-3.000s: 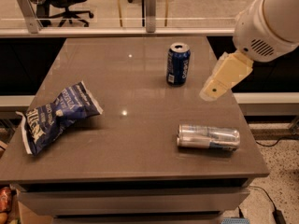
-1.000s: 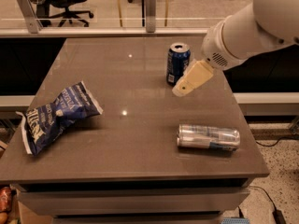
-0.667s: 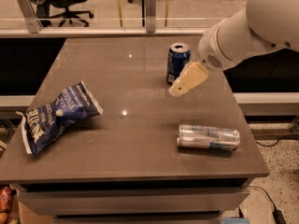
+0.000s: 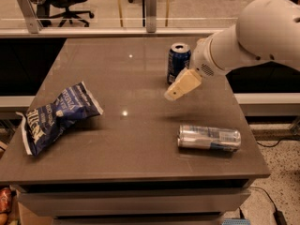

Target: Move pepsi can near blue chip bag

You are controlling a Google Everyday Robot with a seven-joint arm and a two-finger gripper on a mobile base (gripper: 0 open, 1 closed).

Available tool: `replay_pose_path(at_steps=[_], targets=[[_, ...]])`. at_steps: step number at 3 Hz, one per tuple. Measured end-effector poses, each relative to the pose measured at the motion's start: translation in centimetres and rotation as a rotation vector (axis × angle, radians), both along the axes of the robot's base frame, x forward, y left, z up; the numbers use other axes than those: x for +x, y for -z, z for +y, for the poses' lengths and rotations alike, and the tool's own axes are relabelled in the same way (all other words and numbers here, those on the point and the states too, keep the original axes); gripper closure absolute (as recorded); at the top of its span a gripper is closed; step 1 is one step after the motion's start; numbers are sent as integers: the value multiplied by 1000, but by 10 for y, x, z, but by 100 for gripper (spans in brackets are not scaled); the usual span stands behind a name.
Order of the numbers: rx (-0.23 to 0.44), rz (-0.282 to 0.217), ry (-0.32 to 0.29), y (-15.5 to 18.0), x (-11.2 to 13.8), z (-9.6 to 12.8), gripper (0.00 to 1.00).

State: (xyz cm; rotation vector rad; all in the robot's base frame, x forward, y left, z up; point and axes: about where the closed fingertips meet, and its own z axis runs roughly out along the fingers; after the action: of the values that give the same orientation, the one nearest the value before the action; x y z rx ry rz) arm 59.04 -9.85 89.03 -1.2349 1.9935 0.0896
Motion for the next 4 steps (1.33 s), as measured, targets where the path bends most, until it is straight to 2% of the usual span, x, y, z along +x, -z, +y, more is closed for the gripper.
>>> replay_pose_path(at_steps=[2,4], targets=[[14,-4,8,2,1,-2,0],[129,-24,9,15,19,-8,0]])
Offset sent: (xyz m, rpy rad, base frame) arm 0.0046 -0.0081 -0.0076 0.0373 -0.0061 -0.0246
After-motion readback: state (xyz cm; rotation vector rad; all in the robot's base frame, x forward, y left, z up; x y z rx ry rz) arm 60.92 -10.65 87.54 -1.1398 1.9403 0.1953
